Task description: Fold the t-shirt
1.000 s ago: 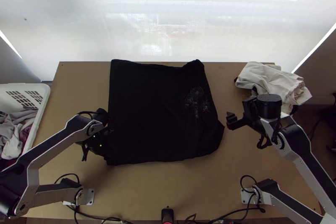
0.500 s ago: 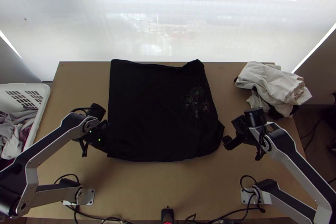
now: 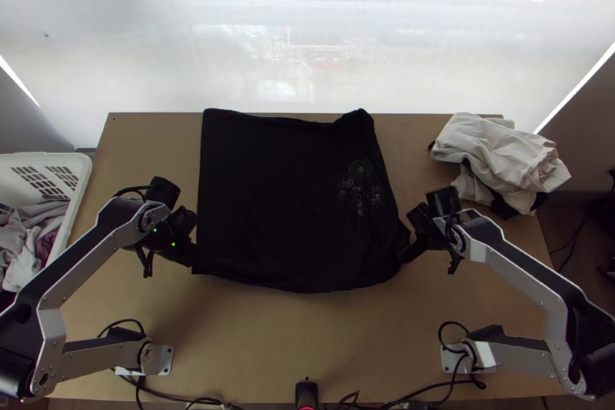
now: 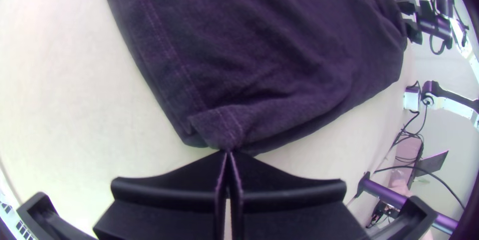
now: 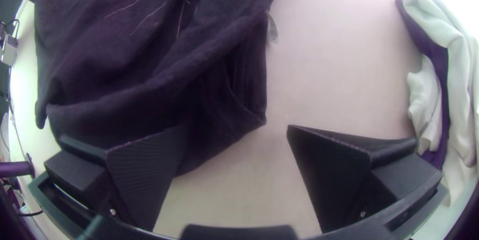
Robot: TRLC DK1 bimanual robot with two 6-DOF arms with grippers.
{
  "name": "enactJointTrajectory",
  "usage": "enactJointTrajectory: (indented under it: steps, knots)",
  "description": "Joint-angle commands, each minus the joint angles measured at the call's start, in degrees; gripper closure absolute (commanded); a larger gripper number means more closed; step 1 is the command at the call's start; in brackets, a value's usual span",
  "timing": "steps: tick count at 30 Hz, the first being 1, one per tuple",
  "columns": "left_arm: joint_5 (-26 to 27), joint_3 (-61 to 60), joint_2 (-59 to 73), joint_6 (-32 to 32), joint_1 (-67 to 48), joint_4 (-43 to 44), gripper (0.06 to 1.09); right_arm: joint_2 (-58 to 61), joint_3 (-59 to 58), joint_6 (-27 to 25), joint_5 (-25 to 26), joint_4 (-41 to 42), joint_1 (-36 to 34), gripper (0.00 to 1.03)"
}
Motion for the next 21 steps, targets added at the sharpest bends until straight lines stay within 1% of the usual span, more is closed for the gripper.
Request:
enactJointTrajectory:
  steps: [1,2,4,5,9,15,21]
  knots:
    - [0.0,0.5,-0.2,0.7,2.0,-0.4,1.05,7.0,2.2,1.3,-0.1,1.8,1.5,0.44]
    - [0.0,0.5,-0.2,0.7,2.3,-0.4,1.05,6.8,2.1,1.3,-0.1,1.8,1.7,0.57]
    - [0.0,0.7,-0.3,0.8,2.5,-0.6,1.05,5.5,1.8,1.4,-0.5,1.8,1.8,0.88]
    - [0.0,0.9,-0.4,0.8,2.6,-0.7,1.05,4.2,1.6,1.4,-0.7,1.8,1.8,1.00]
    - [0.2,2.3,-1.6,0.7,3.2,-2.2,1.05,-3.2,2.0,2.8,-1.2,-0.4,1.6,1.00]
    - [1.2,5.7,-5.1,0.9,4.9,-6.2,1.05,-12.9,7.0,4.3,-1.8,-10.6,2.3,1.00]
    - [2.1,8.1,-9.5,1.4,6.5,-11.1,1.05,-17.7,12.9,5.9,-2.1,-19.5,3.3,1.00]
